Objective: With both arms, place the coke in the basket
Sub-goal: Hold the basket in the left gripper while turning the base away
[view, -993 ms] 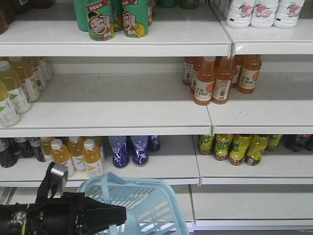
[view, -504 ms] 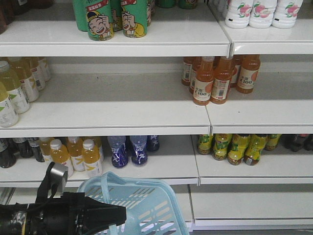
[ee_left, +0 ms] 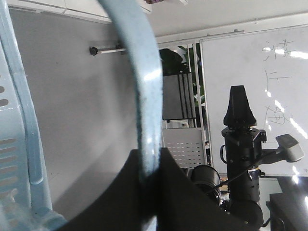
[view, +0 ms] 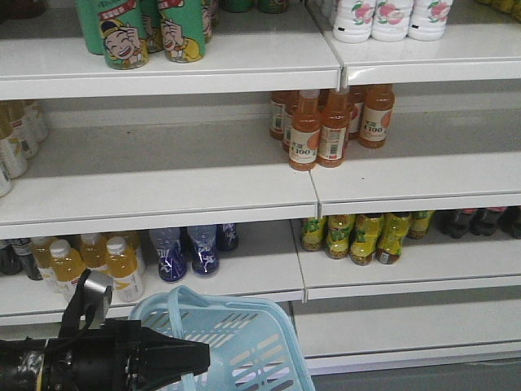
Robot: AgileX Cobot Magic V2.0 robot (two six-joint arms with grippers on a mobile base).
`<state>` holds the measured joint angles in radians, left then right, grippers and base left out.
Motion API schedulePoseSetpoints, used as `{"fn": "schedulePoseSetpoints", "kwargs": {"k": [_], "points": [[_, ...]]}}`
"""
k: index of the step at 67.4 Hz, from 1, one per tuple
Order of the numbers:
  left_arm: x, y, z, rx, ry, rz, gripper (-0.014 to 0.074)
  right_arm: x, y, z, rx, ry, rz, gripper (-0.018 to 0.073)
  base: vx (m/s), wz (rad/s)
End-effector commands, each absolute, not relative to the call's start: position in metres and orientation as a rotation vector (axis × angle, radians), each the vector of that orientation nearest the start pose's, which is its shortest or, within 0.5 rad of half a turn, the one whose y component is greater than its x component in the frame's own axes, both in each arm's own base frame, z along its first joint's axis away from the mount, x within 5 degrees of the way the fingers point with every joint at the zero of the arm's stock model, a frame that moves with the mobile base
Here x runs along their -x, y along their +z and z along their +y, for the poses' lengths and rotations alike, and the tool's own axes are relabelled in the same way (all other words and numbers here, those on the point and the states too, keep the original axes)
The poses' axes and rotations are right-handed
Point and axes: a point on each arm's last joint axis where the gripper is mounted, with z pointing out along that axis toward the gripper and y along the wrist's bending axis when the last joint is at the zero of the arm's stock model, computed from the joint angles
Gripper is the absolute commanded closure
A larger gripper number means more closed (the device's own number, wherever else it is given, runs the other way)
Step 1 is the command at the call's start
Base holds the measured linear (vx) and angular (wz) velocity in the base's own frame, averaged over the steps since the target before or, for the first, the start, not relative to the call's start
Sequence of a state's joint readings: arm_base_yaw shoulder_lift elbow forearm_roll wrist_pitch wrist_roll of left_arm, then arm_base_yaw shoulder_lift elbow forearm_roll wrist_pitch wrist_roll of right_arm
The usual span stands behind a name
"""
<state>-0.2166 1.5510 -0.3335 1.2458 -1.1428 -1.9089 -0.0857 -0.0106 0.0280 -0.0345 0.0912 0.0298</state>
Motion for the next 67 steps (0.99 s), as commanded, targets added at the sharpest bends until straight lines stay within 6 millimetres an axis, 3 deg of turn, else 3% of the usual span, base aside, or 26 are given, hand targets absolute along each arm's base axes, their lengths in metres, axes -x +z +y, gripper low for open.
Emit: {"fn": "schedulePoseSetpoints", "kwargs": {"k": [1,67], "points": [[-0.1743,0.1953,-0.1243,0.078,-2.043,2.080,0.0604,-0.0558,0.2005,-0.0050,-0.054,-0.085,1.517,0.0569,-0.01,-0.22],[-0.1743,0.1953,-0.1243,0.078,-2.043,2.080,0.0604,-0.0558,0.2005,-0.0050,-0.054,-0.085,1.517,0.0569,-0.02,-0.21]]}}
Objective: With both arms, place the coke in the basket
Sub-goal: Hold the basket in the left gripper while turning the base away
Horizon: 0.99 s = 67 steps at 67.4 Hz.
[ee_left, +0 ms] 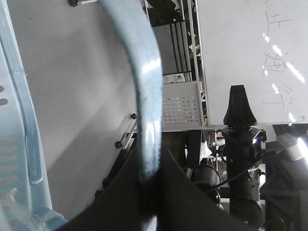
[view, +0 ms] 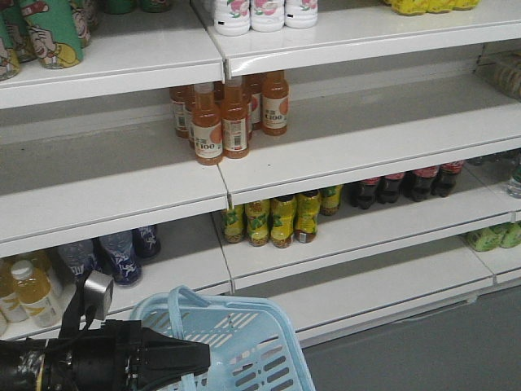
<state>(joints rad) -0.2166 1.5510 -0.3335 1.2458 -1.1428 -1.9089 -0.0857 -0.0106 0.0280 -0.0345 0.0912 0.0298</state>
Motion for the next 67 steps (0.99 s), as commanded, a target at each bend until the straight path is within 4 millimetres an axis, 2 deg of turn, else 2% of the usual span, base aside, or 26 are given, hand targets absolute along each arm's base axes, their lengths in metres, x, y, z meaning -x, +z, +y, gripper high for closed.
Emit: {"fn": "schedulePoseSetpoints", "kwargs": {"k": [1,67], "points": [[-0.1743,0.1953,-0.1243,0.078,-2.043,2.080,0.0604,-0.0558,0.2005,-0.0050,-0.054,-0.085,1.517,0.0569,-0.03,-0.25],[-0.1747,0.1953,-0.1237,0.082,-2.042,2.078,0.0604,-0.0558,0.2005,-0.0050,-0.054,-0.085,1.517,0.0569,-0.04,-0.30]]}}
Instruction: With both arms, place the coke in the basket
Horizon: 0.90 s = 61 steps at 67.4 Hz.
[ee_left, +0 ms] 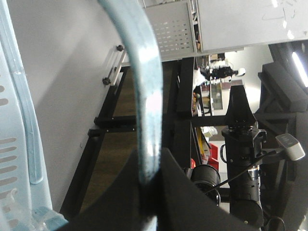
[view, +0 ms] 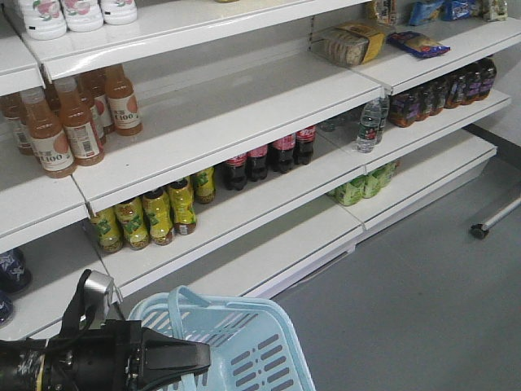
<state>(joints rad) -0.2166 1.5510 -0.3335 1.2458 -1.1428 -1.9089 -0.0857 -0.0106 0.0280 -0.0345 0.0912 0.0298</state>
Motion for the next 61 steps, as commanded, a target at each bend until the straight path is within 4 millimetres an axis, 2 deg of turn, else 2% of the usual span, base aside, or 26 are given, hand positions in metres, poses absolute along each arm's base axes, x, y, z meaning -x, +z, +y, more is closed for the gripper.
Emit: {"fn": "schedulePoseSetpoints", "kwargs": {"k": [1,61], "points": [[-0.1747,0.1953,-0.1237,0.082,-2.042,2.078,0.0604,-0.0558,0.2005,-0.0050,-0.054,-0.085,1.517,0.0569,-0.03,-0.26],[-0.1747,0.1953,-0.1237,0.082,-2.042,2.078,0.0604,-0.0558,0.2005,-0.0050,-0.054,-0.085,1.517,0.0569,-0.02,-0.27]]}}
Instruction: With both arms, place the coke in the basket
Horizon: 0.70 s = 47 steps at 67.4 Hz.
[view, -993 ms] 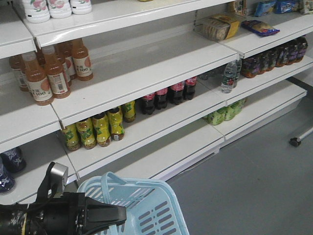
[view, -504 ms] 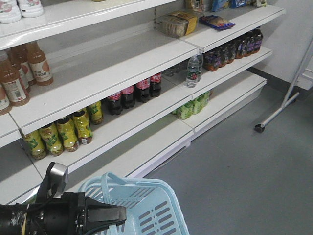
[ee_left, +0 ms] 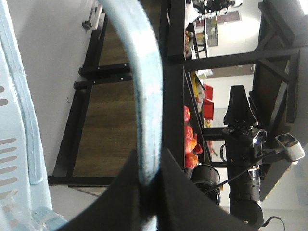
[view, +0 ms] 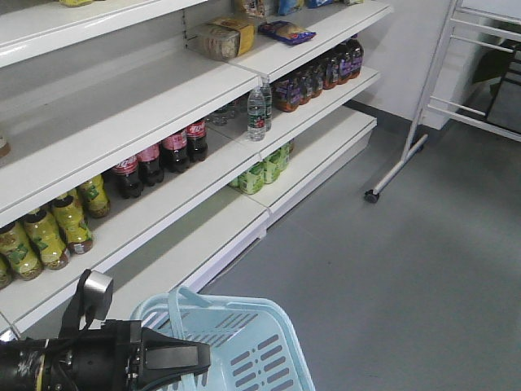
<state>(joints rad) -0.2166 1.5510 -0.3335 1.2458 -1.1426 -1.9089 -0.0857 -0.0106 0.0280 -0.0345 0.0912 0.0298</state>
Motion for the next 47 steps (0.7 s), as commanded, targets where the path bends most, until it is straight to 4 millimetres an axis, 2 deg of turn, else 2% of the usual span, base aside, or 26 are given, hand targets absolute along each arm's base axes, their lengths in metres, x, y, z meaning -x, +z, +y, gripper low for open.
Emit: {"fn": "schedulePoseSetpoints", "kwargs": {"k": [1,47], "points": [[-0.1747,0.1953,-0.1237,0.082,-2.042,2.078,0.0604,-0.0558,0.2005,-0.0050,-0.054,-0.085,1.517,0.0569,-0.02,-0.26],[-0.1747,0.1953,-0.1237,0.082,-2.042,2.078,0.0604,-0.0558,0.2005,-0.0050,-0.054,-0.085,1.517,0.0569,-0.01,-0.29]]}}
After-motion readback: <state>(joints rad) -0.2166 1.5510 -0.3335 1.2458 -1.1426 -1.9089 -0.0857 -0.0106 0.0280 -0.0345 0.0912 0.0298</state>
